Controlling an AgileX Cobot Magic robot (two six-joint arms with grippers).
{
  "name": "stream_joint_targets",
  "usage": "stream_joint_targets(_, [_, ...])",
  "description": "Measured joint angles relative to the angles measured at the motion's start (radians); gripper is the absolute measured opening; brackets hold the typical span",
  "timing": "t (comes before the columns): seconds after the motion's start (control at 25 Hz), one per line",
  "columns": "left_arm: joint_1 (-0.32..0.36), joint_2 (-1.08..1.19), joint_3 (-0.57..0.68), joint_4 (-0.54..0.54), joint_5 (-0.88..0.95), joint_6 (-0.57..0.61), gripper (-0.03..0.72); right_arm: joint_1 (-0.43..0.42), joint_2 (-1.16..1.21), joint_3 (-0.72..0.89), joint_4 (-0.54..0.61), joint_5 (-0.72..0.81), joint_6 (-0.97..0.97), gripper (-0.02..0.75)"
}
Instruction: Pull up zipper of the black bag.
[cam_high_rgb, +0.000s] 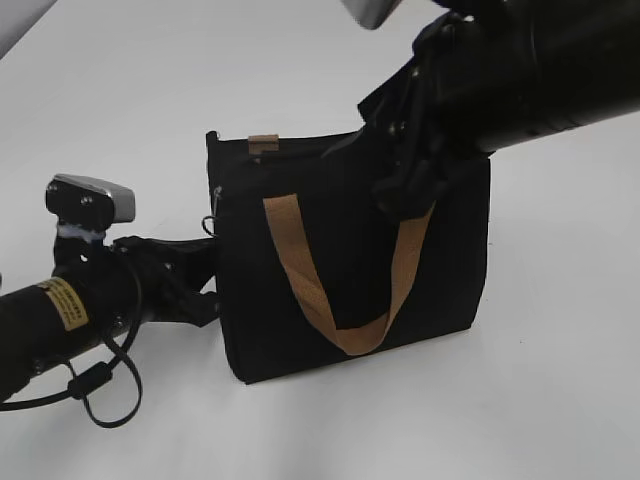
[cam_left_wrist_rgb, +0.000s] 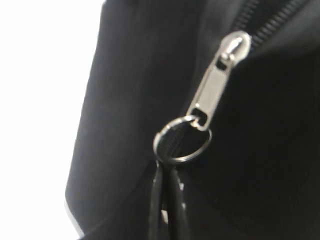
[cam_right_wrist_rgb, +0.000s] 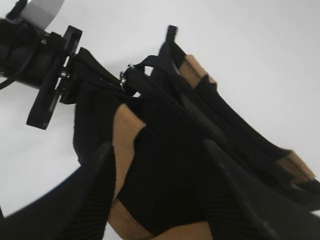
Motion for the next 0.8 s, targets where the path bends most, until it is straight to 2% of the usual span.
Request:
stream_joint_targets(0.36, [0.0, -0.297, 0.049, 0.0, 0.136, 0.011, 0.003, 0.178, 0.05, -0.002, 0.0, -0.105, -0.046, 0.394])
stream_joint_targets(0.6, [0.0, -0.439, 0.05, 0.002, 0.303, 0.049, 0.003, 0.188, 0.214, -0.123, 0.0, -0.119, -0.102, 0.357])
stream_joint_targets(0.8, [0.0, -0.448, 0.05, 0.004, 0.333, 0.059, 0.003, 0.188, 0.33, -0.242, 0.0, -0.126, -0.141, 0.355])
